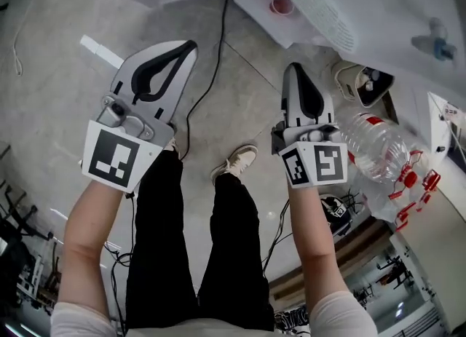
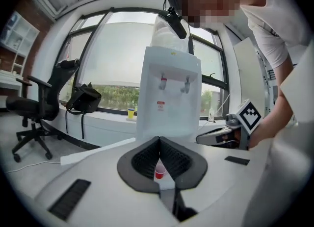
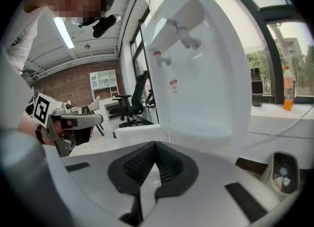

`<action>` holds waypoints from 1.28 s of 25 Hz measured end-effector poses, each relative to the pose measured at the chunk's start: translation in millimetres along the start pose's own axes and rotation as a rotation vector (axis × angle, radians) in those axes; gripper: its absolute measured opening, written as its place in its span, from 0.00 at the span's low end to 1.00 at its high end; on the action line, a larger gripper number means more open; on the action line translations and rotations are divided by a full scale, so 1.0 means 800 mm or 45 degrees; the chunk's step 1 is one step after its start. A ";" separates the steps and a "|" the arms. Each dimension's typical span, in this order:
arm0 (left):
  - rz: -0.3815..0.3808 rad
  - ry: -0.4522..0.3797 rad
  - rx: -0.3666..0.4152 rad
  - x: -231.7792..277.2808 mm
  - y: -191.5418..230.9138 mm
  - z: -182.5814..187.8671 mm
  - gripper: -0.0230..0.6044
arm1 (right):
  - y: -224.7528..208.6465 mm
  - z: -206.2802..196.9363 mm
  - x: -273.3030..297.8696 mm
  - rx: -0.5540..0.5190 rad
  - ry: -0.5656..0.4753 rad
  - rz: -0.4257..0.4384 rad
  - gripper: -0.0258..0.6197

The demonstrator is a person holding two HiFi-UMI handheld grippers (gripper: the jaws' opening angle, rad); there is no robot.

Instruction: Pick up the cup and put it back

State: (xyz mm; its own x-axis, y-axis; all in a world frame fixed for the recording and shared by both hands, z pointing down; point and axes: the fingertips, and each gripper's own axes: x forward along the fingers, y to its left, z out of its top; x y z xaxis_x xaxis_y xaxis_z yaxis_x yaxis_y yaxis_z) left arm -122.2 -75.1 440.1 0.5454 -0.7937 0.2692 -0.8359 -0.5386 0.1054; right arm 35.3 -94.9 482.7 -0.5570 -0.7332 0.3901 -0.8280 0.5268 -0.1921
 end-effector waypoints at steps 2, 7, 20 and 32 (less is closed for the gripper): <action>0.054 -0.030 -0.036 -0.016 -0.008 0.040 0.07 | 0.010 0.035 -0.038 0.021 0.020 0.000 0.07; 0.071 -0.027 -0.060 -0.058 -0.048 0.153 0.07 | 0.037 0.141 -0.127 0.052 0.018 -0.056 0.07; 0.020 -0.125 0.092 -0.171 -0.119 0.491 0.07 | 0.083 0.506 -0.317 -0.051 -0.248 -0.062 0.07; 0.067 -0.316 0.174 -0.260 -0.156 0.684 0.07 | 0.046 0.631 -0.516 -0.102 -0.390 -0.261 0.07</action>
State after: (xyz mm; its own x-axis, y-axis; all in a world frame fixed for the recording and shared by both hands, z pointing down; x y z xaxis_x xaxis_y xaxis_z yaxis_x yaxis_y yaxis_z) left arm -97.8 2.8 -153.2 0.5136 -0.8576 0.0265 -0.8568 -0.5143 -0.0370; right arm 202.0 10.4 -139.6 -0.3839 -0.9151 0.1230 -0.9233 0.3789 -0.0624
